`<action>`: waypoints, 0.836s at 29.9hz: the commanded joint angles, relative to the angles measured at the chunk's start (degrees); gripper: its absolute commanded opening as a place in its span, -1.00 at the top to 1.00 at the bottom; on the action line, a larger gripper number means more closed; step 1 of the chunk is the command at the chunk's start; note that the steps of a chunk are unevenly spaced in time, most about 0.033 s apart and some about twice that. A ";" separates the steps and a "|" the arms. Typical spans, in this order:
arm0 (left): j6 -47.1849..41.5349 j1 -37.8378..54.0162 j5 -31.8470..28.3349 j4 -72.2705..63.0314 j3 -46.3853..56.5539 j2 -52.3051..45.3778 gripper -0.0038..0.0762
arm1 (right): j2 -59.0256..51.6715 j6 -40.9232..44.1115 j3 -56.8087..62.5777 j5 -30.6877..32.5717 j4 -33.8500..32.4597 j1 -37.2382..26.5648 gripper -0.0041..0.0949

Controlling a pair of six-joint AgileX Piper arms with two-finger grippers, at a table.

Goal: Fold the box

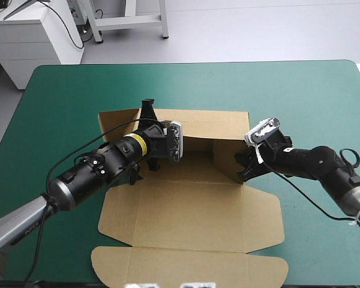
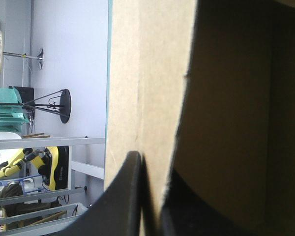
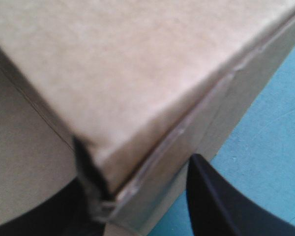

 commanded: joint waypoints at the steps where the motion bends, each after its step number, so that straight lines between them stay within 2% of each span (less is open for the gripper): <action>1: -1.21 -0.54 8.58 -5.49 0.86 1.00 0.92 | -1.31 -0.16 -1.83 2.88 2.24 0.15 0.62; 4: -1.21 -0.54 8.55 -5.49 0.86 0.87 0.92 | -1.31 -0.27 -1.83 4.06 2.09 0.15 0.96; 13: -1.21 -1.17 8.31 -7.77 0.19 0.87 0.92 | -1.42 1.28 -1.83 3.92 2.29 0.15 0.95; 15: -1.21 -1.17 8.44 -10.24 -1.09 0.87 0.86 | -1.42 1.65 -1.83 3.72 2.03 0.15 0.95; 19: -1.21 -1.27 8.44 -14.89 -4.70 0.87 0.45 | -1.42 5.39 -1.94 1.71 0.02 0.15 0.94; 23: -1.21 -3.38 11.07 -15.83 -8.85 0.58 -0.06 | -1.42 10.59 -2.17 0.23 -4.75 0.15 0.94; 25: -1.21 -4.87 12.13 -15.59 -10.16 0.07 -0.22 | -1.42 13.81 -2.77 0.15 -7.27 0.15 0.94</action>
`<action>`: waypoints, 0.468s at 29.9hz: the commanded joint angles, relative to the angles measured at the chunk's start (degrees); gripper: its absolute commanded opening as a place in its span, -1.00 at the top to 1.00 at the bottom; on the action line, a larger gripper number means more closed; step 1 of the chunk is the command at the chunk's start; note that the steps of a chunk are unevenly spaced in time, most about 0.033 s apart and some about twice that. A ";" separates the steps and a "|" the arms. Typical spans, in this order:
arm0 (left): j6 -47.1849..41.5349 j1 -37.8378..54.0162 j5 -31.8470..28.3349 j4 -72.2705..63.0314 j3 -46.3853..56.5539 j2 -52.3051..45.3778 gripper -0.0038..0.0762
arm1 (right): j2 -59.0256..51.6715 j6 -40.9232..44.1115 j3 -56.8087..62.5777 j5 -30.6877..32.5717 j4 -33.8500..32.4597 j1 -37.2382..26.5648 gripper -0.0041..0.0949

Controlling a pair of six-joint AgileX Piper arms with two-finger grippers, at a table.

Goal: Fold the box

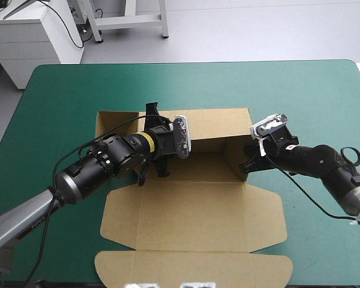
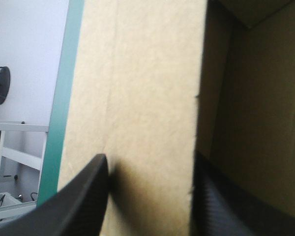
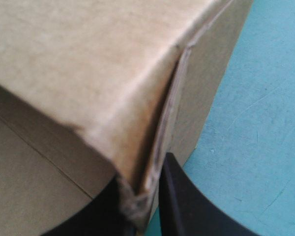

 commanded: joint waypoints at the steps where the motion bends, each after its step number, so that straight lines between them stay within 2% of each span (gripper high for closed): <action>1: -0.90 -3.75 1.31 -2.93 -3.35 -1.83 -0.26 | -1.25 5.52 -2.43 2.32 -4.34 0.63 0.94; 7: -0.90 -9.33 4.34 0.02 -3.86 -6.35 -0.27 | -1.25 12.91 -5.76 2.82 -11.41 0.63 0.94; 14: -0.90 -11.55 5.17 -0.27 -3.86 -14.32 -0.23 | -1.25 16.63 -7.42 3.03 -13.92 0.63 0.95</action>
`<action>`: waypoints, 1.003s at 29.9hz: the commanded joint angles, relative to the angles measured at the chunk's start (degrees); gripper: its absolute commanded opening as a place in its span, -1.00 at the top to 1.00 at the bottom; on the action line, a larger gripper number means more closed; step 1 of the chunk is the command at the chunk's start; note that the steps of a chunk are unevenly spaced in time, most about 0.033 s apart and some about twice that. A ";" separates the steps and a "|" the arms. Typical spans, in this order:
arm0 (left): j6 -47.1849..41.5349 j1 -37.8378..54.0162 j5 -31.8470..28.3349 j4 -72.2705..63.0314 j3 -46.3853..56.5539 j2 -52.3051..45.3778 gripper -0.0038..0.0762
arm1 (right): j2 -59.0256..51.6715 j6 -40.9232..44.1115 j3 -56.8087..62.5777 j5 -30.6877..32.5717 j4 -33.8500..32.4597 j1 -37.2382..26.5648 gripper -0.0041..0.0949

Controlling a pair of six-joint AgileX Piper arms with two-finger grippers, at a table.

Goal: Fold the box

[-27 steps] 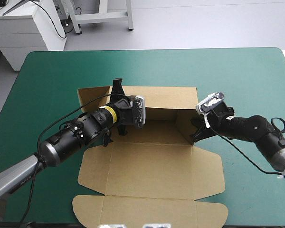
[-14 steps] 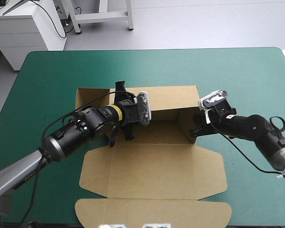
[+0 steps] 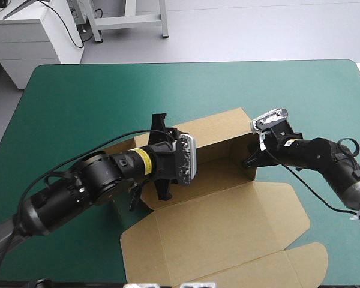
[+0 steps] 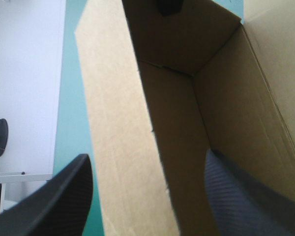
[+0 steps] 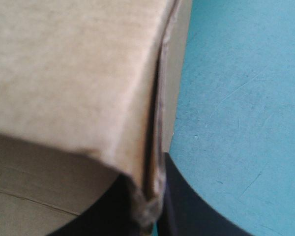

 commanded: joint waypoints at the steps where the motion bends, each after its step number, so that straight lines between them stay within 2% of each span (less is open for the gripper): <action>1: -0.71 -0.58 -2.84 -0.10 -2.00 -5.71 -0.20 | -1.40 1.84 -2.24 -0.98 0.44 0.07 0.95; 4: -0.71 -0.58 -2.84 0.01 -2.03 -8.56 0.07 | -1.40 2.09 -2.24 -0.98 0.32 0.07 0.95; 9: -0.71 -0.58 -1.45 -0.71 -2.57 -11.04 0.91 | -1.40 2.25 -2.24 -1.31 0.20 0.07 0.95; 11: -0.71 -0.58 1.77 -2.65 -3.84 -11.09 0.86 | -1.40 2.25 -2.24 -1.31 0.20 0.07 0.95; 14: -0.71 -0.47 9.14 -6.29 -6.71 -10.60 0.87 | -1.40 2.25 -2.24 -1.20 0.20 0.07 0.95; 17: -1.52 -0.27 13.90 -7.47 -9.84 -9.89 0.87 | -1.40 2.25 -2.24 -1.31 0.20 0.07 0.95; 26: -14.53 -0.27 22.02 4.36 -18.98 -6.66 0.87 | -1.40 2.49 -2.24 -1.08 0.20 0.07 0.95; 30: -16.03 4.51 24.72 3.78 -21.55 -6.20 0.87 | -1.40 2.54 -2.24 -0.81 0.20 0.07 0.95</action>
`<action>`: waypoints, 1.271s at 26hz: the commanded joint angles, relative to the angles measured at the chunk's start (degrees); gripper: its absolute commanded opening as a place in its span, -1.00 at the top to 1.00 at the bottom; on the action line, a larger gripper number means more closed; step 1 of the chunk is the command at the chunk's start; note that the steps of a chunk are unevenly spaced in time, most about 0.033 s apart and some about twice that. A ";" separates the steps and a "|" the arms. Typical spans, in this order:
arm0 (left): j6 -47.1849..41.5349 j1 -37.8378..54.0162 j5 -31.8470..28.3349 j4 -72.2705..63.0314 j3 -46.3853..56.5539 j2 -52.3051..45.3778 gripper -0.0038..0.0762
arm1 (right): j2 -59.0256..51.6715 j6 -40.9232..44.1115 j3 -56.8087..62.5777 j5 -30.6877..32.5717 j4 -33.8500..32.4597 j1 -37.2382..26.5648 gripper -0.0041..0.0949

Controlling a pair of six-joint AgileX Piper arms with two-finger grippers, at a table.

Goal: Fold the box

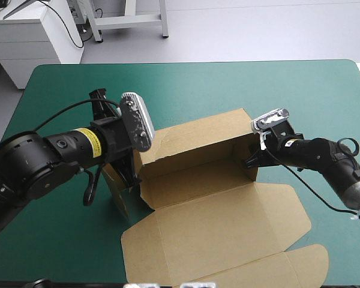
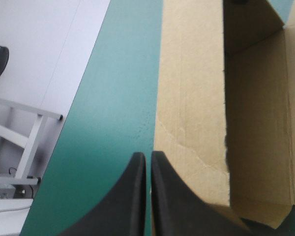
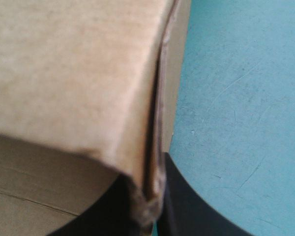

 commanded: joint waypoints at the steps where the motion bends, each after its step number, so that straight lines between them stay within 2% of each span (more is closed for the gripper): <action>1: -1.92 5.67 -0.86 -1.15 -3.69 -0.89 0.87 | -1.40 0.20 -2.07 -1.08 1.81 0.07 0.95; 12: 0.73 44.14 0.85 -28.08 -4.17 -0.89 0.87 | -1.40 0.26 -2.07 -0.73 1.81 0.07 0.95; 16: 0.19 53.98 6.27 -33.78 -3.92 -0.89 0.87 | -1.40 0.56 -2.07 -0.49 1.81 0.07 0.95; 19: 1.62 59.71 7.14 -38.24 -0.72 -2.43 0.88 | -1.40 2.19 -2.53 1.14 1.81 0.07 0.95; 24: 3.18 61.04 6.90 -38.68 3.95 -4.18 0.89 | -1.40 7.84 -6.72 7.39 -2.18 0.07 0.95; 28: 3.43 61.04 6.11 -38.80 5.52 -4.33 0.89 | -0.29 17.95 -13.49 17.52 -8.70 0.07 0.95; 29: 3.43 61.04 5.47 -38.94 5.52 -4.33 0.89 | 1.44 21.13 -16.31 23.45 -11.34 0.07 0.95; 31: 3.43 61.04 4.77 -38.94 5.52 -4.33 0.89 | 5.11 22.12 -19.32 30.47 -13.59 0.07 0.95; 33: 3.43 61.04 4.77 -38.94 5.52 -4.33 0.89 | 8.63 22.84 -21.05 34.44 -13.59 0.07 0.95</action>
